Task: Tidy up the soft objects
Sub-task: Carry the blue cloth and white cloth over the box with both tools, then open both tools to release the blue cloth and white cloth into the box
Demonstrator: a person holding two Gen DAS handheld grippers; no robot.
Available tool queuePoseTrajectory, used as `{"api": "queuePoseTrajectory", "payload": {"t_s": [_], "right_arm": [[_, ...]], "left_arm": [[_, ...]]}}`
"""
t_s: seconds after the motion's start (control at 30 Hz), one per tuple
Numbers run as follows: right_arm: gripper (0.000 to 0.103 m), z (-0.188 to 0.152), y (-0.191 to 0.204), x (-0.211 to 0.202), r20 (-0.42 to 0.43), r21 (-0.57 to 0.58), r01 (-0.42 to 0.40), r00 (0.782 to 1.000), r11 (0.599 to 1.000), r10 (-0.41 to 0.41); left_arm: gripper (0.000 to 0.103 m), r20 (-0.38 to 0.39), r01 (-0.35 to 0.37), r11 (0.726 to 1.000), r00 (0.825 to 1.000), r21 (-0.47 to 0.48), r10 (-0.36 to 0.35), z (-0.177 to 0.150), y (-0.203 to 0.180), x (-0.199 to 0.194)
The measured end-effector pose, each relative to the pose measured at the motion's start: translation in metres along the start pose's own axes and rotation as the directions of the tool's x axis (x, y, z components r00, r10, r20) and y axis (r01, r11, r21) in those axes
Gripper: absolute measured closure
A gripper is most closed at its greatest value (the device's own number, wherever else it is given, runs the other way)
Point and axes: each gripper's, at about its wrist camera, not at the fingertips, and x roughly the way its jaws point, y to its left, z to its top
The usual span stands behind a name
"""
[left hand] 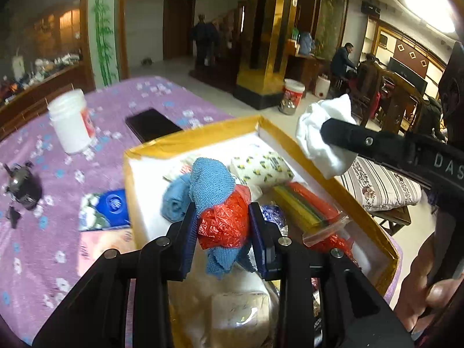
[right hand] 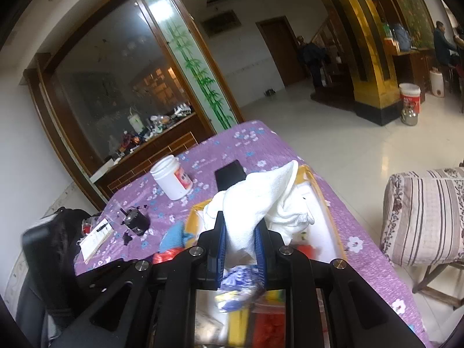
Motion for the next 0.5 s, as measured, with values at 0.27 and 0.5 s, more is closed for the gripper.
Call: {"api": "queuePoseTrajectory", "payload": {"t_s": [0.27,0.5], "right_arm": [[0.083,0.002,-0.013,0.027,-0.102,-0.013,0.030,0.994,0.999,-0.032],[0.083,-0.001,-0.019,0.050,-0.155,-0.009,0.045,0.987,0.999,-0.046]], "left_arm": [[0.072,-0.048,0.021,0.999,0.999,-0.027,-0.022,-0.005,0.003,0.014],[0.072,-0.073,0.039,0.999,0.996,-0.030,-0.041,-0.010,0.002,0.018]]}}
